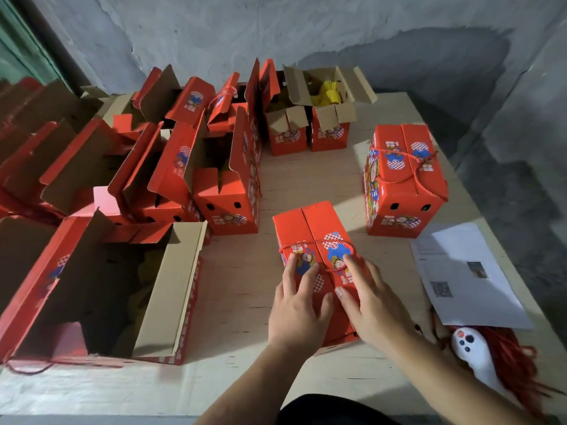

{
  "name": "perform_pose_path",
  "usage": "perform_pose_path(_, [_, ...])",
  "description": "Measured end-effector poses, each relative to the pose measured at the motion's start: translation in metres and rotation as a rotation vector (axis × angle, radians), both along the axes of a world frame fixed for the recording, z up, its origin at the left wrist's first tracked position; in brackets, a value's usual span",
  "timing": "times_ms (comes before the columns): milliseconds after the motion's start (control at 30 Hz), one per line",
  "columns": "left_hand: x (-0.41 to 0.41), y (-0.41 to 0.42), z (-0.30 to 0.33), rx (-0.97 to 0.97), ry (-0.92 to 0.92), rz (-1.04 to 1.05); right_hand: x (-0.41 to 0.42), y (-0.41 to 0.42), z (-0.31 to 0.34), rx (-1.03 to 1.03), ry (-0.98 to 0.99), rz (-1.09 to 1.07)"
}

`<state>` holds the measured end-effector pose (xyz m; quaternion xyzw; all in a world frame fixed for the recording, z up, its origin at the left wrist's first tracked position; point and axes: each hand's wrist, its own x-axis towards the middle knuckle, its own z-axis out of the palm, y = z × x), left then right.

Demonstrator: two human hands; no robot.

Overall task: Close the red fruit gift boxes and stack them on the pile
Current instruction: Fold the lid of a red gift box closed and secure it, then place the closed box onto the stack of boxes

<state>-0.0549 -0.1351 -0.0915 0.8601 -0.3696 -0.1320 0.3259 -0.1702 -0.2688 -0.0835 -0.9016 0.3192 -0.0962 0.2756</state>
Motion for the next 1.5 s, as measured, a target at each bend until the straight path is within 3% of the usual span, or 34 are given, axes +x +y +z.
perform_pose_path(133, [0.009,-0.007,0.001,0.089,-0.024,-0.027,0.008,0.002,0.002,-0.004,-0.047,-0.031])
perform_pose_path(233, [0.01,-0.003,-0.004,-0.072,0.053,-0.052,0.006,0.002,0.002,0.139,-0.114,-0.105])
perform_pose_path(367, [-0.005,0.008,-0.013,-0.337,0.341,0.172,-0.003,0.001,-0.006,0.418,-0.225,-0.306])
perform_pose_path(500, [-0.022,-0.003,-0.013,-0.505,0.756,0.201,-0.011,0.008,-0.015,0.551,-0.321,-0.386])
perform_pose_path(700, [0.03,-0.059,0.006,-0.476,0.614,0.122,0.034,-0.03,-0.003,0.425,-0.296,-0.378])
perform_pose_path(800, [0.086,-0.12,0.03,-0.224,0.595,0.059,0.071,-0.087,0.025,0.299,-0.2,-0.326])
perform_pose_path(900, [0.104,-0.146,0.04,0.032,0.515,0.223,0.075,-0.116,0.033,-0.044,-0.057,-0.026])
perform_pose_path(967, [0.087,-0.145,0.042,-0.053,0.572,0.25,0.066,-0.122,0.023,-0.237,0.11,0.216])
perform_pose_path(1033, [0.068,-0.146,0.038,-0.134,0.61,0.232,0.064,-0.13,0.01,-0.331,0.242,0.318])
perform_pose_path(1133, [0.07,-0.158,0.026,-0.129,0.589,0.275,0.074,-0.143,0.008,-0.381,0.317,0.297])
perform_pose_path(1267, [0.097,-0.183,0.023,-0.128,0.558,0.181,0.099,-0.157,0.015,-0.436,0.401,0.202])
perform_pose_path(1500, [0.139,-0.231,0.018,0.166,0.347,0.02,0.129,-0.204,0.021,-0.396,0.482,0.182])
